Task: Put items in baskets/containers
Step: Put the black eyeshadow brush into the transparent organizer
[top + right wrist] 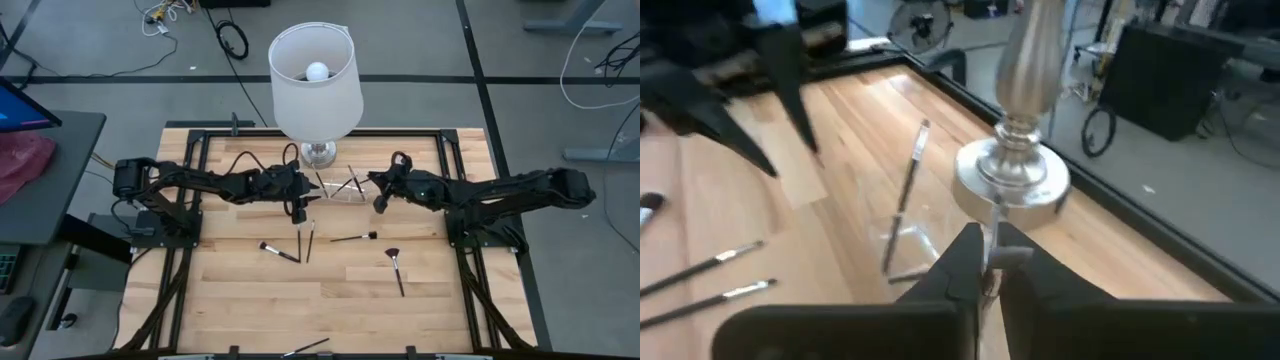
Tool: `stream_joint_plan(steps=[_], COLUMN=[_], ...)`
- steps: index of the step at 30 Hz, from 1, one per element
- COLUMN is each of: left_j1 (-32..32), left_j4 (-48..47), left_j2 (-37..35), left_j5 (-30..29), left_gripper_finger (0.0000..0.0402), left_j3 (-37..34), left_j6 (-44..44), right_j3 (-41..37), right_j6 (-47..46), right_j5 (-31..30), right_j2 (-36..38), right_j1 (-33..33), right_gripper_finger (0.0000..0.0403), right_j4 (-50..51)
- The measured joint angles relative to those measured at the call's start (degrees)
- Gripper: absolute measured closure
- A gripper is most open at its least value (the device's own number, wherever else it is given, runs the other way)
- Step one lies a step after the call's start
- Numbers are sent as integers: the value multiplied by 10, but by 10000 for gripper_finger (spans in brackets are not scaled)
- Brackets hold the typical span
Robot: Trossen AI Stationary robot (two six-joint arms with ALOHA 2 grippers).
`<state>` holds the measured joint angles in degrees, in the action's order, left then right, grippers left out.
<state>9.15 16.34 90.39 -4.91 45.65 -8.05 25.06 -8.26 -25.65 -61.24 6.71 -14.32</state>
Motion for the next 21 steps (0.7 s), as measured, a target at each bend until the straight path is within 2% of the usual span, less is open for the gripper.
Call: stream_joint_plan(steps=[3, 8, 15, 21], left_j1=[0, 0, -7, -40], left_j4=[0, -5, -43, -140], left_j2=[0, 0, 0, 0], left_j5=[0, 16, 169, 245], left_gripper_finger=[266, 266, 267, 267], left_j3=[0, 0, 0, 0], left_j6=[2, 31, 58, 54], right_j3=[0, 0, 0, 0], right_j6=[-17, -24, -16, 17], right_j5=[33, 83, 91, 87], right_j2=[-9, -33, -65, -67], right_j1=[19, 42, 49, 48], right_gripper_finger=[382, 380, 345, 293], right_j4=[29, 22, -5, -48])
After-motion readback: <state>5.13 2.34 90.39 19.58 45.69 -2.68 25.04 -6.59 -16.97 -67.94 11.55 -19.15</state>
